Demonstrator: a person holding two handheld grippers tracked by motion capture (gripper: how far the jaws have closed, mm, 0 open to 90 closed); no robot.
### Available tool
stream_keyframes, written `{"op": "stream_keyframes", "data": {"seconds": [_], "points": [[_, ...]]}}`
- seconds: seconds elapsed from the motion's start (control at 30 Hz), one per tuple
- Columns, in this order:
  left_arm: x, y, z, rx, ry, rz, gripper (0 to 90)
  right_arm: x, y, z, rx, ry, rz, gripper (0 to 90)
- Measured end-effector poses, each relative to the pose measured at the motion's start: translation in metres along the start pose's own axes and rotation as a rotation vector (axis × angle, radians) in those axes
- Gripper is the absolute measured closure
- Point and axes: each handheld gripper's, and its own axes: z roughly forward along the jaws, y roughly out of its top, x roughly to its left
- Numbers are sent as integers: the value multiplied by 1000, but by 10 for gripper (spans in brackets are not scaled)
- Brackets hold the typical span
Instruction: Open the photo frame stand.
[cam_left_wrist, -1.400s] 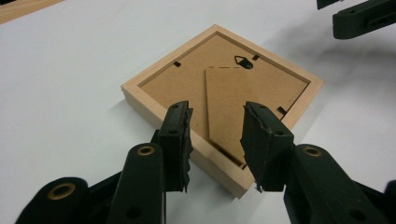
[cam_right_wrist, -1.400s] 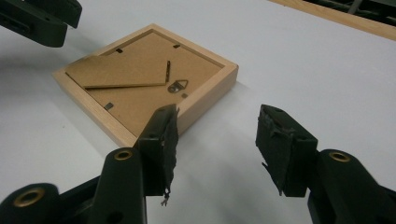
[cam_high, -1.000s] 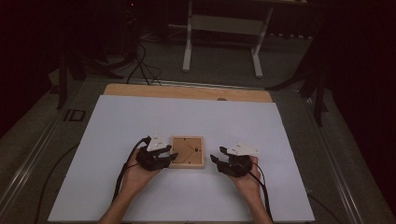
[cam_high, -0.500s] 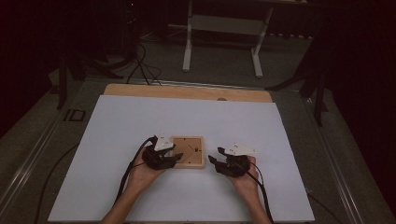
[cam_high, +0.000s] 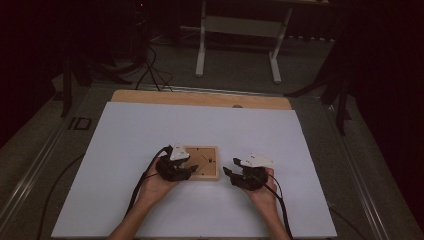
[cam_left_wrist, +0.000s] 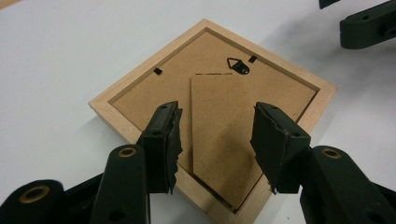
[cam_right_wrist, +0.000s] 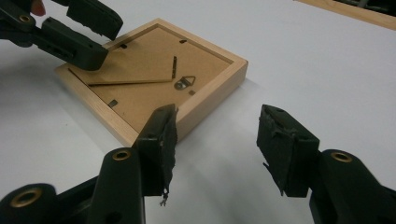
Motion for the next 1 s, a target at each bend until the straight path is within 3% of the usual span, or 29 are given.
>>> {"op": "stream_keyframes", "data": {"seconds": [0.37,0.4,0.53,0.7,1.0], "points": [[-3,1,6,21,-8,-4,487,1,0,2,-6,6,-7,478],[-4,1,7,23,-6,-1,486,2,1,1,-10,6,-8,508],[-5,1,8,21,-9,-1,486,5,2,-1,-40,33,-22,822],[-8,-1,11,39,-4,11,486,11,2,1,-41,42,-57,896],[-7,-3,11,27,-6,-6,494,22,2,8,-34,79,-84,898]]}}
